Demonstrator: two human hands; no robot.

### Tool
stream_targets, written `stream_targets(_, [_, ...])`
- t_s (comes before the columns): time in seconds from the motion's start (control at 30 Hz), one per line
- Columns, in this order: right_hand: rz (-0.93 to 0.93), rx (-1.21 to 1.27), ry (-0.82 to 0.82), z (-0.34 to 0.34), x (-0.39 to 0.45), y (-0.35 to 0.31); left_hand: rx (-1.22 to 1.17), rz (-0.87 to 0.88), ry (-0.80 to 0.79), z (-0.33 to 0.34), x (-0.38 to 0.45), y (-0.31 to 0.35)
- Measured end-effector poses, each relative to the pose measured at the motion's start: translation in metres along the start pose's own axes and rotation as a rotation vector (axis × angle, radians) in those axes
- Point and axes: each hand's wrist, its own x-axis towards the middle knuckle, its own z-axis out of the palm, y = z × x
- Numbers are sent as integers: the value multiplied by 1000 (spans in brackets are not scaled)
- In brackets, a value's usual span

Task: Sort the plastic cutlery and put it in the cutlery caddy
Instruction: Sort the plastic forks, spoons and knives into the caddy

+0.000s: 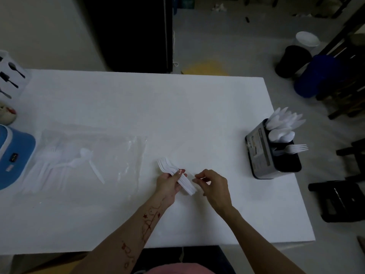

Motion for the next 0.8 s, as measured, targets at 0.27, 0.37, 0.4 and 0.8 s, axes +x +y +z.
stream_targets(0.27, [18,126,4,-38,-10,11,46,-22,-143,38,-7,-5])
stream_targets(0.37, [-21,146,13,-56,-11,9,79,-14,-204,56,-11,-8])
stream_targets(0.4, [-28,151,15,-62,-11,9,89,-6,-217,62,-11,-8])
stream_targets(0.8, [-13,313,454,-192,11,0,304,382,-396,202,-47,15])
